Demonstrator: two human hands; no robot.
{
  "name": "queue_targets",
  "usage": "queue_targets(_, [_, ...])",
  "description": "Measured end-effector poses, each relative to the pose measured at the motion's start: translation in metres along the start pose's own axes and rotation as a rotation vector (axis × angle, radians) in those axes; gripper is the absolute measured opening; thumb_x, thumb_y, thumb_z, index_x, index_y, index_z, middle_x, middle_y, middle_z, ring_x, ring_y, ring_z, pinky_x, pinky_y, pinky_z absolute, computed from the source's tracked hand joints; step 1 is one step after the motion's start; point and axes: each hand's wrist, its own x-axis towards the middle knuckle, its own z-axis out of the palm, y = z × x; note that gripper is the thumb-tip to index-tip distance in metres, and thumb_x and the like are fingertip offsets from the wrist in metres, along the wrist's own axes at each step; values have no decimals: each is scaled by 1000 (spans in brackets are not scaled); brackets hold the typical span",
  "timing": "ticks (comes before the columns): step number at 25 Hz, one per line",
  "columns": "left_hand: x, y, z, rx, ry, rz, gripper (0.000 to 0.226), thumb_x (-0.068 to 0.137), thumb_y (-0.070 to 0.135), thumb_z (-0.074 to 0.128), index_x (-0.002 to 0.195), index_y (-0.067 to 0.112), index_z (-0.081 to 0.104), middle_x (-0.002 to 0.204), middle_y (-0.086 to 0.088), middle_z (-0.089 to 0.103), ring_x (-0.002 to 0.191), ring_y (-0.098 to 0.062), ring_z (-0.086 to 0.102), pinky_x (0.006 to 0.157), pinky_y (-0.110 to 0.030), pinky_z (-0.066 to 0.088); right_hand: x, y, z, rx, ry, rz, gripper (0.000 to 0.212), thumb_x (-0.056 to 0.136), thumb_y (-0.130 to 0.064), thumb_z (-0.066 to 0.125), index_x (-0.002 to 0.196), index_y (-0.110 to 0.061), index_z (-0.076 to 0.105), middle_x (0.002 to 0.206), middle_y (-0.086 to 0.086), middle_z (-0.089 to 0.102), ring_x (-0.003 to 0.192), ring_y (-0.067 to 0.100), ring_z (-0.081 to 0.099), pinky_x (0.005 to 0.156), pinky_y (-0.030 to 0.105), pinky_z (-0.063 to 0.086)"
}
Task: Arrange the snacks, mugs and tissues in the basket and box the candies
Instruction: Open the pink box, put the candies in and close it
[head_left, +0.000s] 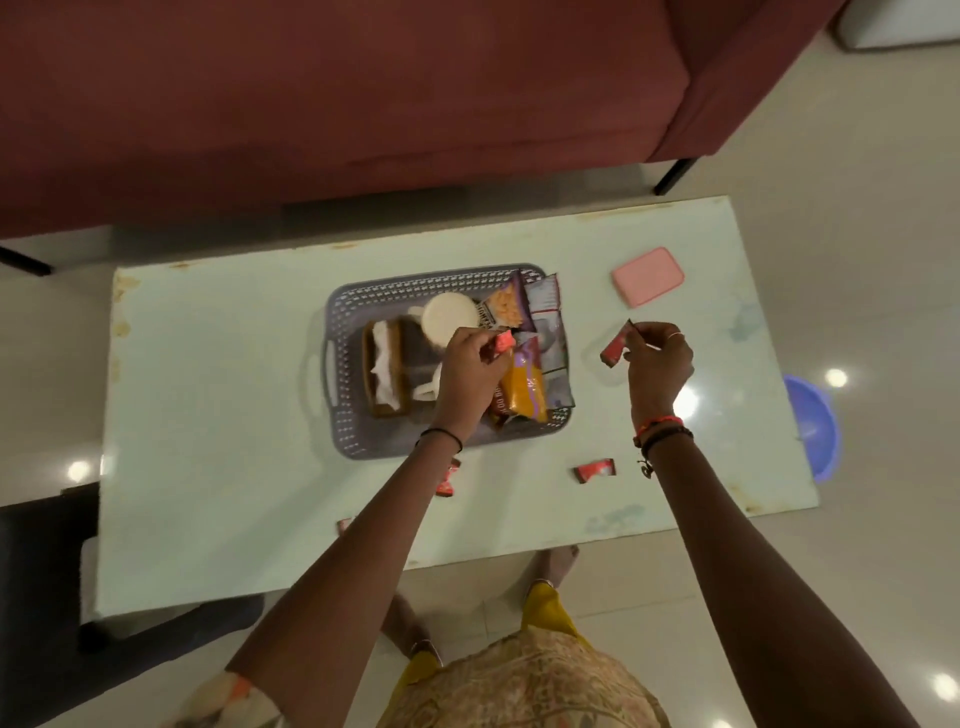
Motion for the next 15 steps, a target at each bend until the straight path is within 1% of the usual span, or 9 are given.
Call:
queue_targets(2, [11,19,32,21,-57,18,20,84,18,65,95,1,66,96,-15,58,81,-13,51,72,-8,36,26,13,-11,-101,-29,13,13,83,-13,64,91,-2,68,95,12,73,81,18,62,76,5,46])
queue_targets(3, [16,26,47,33,-92,36,20,85,18,65,96,1,67,97,-16,58,80,-14,51,72,-10,37,36,18,-14,-127,-52,20,13,83,-12,63,90,-2,69,95,12,73,80,18,61,74,5,44])
queue_targets(5, [25,42,78,60,-156,58,22,84,17,65,99,1,68,100,-17,59,81,-17,55,74,-15,42,58,30,-19,-137,-97,47,12,84,-10,62,90,-1,69,93,14,73,81,23,65,81,24,50])
queue_targets(6, [29,48,92,74,-179,57,23,84,17,65,100,1,68,101,-17,59,81,-19,58,76,-20,46,67,34,-19,-132,-123,58,11,84,-9,63,90,-1,68,92,15,73,81,25,66,80,30,52])
queue_targets(7, [33,53,104,87,-199,53,23,84,18,65,101,2,68,101,-17,59,82,-21,60,78,-24,49,74,38,-19,-124,-150,66,10,84,-8,63,90,-1,68,91,16,73,80,25,66,78,31,52])
queue_targets(9, [38,58,125,128,-237,44,24,85,19,65,103,4,67,102,-16,59,82,-20,61,76,-23,48,86,43,-19,-111,-209,68,10,84,-6,63,90,0,68,86,16,72,74,22,64,71,27,52])
queue_targets(11, [40,60,142,179,-275,39,25,85,20,64,105,5,67,104,-17,59,85,-21,61,75,-20,45,95,48,-20,-101,-252,62,11,83,-5,62,90,1,68,77,11,69,63,15,61,62,12,47])
queue_targets(13, [42,61,155,191,-290,15,25,85,20,64,105,4,67,104,-18,59,89,-26,61,78,-26,48,103,51,-22,-73,-239,74,9,84,-4,59,87,-1,66,72,8,68,55,5,59,53,2,43])
queue_targets(15, [44,65,165,199,-292,6,24,86,19,63,104,4,67,103,-19,58,89,-28,61,80,-30,49,111,53,-27,-50,-219,95,10,85,-3,57,87,0,66,74,8,69,55,3,61,54,1,44])
